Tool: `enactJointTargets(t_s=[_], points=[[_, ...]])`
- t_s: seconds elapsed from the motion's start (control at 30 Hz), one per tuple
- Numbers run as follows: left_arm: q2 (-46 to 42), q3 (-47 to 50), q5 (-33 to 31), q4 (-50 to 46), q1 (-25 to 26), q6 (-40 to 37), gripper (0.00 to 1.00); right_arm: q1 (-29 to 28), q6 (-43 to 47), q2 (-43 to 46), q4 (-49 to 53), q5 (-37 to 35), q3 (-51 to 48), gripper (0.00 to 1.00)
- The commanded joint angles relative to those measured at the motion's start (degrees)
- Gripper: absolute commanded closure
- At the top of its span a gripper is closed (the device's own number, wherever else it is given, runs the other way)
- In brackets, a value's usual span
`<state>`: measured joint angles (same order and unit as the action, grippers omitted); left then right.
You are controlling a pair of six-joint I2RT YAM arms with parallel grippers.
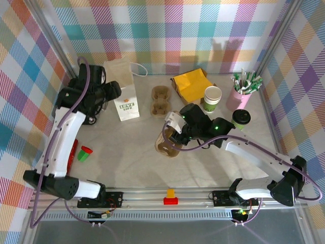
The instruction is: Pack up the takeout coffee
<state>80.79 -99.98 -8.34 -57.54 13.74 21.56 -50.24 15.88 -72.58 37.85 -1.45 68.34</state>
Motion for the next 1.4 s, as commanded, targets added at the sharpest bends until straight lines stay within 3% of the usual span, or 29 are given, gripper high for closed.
enactJointTargets(t_s=[0.0,0.67,1.03,1.2,1.37], points=[[4.2,-3.9,-3.7,-2.4,-3.0,1.3,0.39,-0.2,-1.2,2.1,0.8,2.0,-0.5,0.60],[24.7,-16.3,-0.6,-3.5,-8.3,-3.2,0.46,-0.2,-1.5,6.2,4.7,3.9,-1.4,0.60],[23.6,-17.3,4.3,-4.4,-8.3,-6.3,0.85,-0.1,-2.3,9.1,6.4,3.9,-1.1,0.60],[19.7,-14.5,7.3,-5.2,-8.2,-5.5,0.95,-0.1,-2.7,10.1,7.1,4.5,-0.4,0.60],[13.8,-8.2,9.4,-5.6,-8.2,-4.4,0.97,-0.1,-3.2,11.6,7.5,5.6,0.7,0.60]])
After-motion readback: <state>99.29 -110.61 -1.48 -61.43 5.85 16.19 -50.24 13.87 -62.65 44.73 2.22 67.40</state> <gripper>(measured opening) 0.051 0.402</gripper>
